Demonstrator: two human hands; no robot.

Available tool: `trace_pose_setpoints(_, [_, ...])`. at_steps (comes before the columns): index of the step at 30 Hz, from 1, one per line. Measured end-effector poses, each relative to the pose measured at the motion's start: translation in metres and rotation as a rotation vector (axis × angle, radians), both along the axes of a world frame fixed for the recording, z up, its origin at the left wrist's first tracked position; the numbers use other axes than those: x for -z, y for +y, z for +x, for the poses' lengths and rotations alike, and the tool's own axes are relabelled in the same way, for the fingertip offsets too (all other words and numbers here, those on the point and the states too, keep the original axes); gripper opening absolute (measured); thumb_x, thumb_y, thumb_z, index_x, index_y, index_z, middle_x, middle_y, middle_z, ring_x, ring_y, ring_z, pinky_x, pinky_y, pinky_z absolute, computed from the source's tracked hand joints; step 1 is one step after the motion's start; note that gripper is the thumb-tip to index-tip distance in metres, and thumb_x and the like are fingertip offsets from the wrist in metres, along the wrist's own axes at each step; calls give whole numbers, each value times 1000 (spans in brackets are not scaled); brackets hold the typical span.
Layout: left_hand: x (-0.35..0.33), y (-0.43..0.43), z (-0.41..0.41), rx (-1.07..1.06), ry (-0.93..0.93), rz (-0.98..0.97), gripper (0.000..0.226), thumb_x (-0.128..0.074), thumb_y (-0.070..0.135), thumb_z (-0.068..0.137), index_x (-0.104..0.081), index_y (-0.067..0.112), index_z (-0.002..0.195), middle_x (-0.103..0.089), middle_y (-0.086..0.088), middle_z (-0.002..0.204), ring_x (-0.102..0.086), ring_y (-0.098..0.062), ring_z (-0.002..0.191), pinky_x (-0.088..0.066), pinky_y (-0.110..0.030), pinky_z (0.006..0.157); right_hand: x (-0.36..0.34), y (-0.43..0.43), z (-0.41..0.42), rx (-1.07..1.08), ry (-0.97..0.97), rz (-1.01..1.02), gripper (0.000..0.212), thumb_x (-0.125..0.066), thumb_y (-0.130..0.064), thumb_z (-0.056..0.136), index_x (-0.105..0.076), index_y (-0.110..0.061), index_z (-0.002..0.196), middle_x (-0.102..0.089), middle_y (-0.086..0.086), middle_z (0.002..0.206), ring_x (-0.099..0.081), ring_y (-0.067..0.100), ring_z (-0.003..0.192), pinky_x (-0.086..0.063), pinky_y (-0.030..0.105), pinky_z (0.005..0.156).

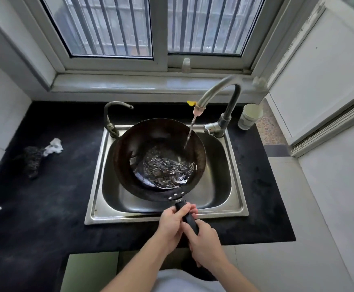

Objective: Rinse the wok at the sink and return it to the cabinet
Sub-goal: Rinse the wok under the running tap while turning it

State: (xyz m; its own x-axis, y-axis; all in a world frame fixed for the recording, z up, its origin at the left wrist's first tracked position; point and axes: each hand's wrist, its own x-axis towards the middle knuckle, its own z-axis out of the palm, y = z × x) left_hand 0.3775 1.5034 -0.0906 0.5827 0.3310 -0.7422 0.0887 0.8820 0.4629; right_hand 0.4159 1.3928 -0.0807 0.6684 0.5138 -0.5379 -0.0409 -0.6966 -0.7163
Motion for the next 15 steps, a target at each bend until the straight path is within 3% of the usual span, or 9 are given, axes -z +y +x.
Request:
trace_pose_setpoints(4, [-1,9,-3,-18,22,28,25,-62,7,93,-65,-14,108,-71,-16,83,-66,-20,74,-57,-27,69,0,9,3,-49,-22,4,34,-58,-51,92,-65,-18,86,-70,6,73,-61,14,53,-48,27,50])
trace_pose_setpoints(9, [6,10,-21,-30,28,26,25,-64,7,92,-66,-12,108,-72,-16,88,-70,-21,79,-58,-27,72,3,11,-12,-76,-3,10,32,-60,-47,93,-62,-18,78,-66,2,62,-55,7,44,-45,24,45])
trace_pose_setpoints(15, [16,2,-36,85,71,21,25,-64,9,93,-67,-7,111,-73,-13,91,-69,-19,84,-58,-30,79,9,-2,-31,-59,-15,-39,27,-59,-47,94,-65,-21,87,-69,-1,71,-62,9,59,-48,22,52])
